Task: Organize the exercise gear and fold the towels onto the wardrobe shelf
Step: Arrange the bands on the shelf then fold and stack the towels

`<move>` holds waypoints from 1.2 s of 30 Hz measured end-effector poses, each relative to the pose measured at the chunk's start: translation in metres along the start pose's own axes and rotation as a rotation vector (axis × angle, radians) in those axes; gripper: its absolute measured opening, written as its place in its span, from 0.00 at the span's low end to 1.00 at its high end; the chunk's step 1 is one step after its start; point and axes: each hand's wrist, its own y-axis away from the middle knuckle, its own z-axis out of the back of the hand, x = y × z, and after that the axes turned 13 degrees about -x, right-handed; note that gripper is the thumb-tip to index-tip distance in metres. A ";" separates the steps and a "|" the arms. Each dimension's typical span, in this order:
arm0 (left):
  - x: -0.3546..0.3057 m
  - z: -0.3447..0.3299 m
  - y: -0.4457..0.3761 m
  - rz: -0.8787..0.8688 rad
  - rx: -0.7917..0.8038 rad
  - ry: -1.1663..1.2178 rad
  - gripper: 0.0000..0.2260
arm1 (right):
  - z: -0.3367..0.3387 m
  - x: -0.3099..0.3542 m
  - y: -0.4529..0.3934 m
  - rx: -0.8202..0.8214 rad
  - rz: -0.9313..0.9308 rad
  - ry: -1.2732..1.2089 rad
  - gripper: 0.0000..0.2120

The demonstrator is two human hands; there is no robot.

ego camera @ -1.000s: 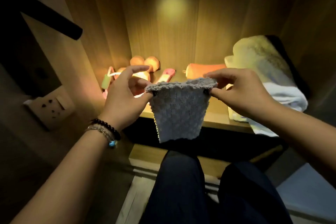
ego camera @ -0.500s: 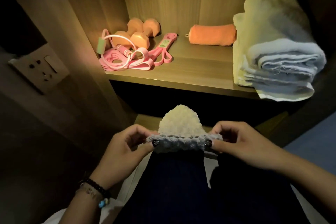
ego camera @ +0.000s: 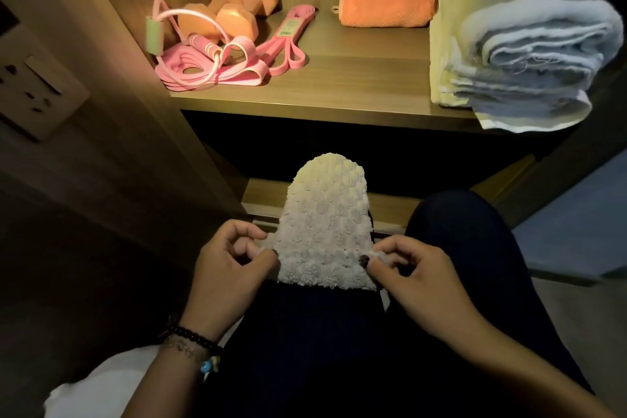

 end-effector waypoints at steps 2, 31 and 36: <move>0.004 -0.003 0.000 0.028 0.003 -0.028 0.09 | -0.007 -0.003 0.003 -0.043 -0.060 0.018 0.05; 0.015 -0.009 -0.006 -0.433 0.186 -0.254 0.08 | -0.019 -0.005 -0.006 0.107 0.435 0.543 0.11; 0.009 -0.024 -0.009 -0.251 0.102 -0.205 0.04 | -0.023 -0.007 -0.016 0.126 0.294 0.464 0.10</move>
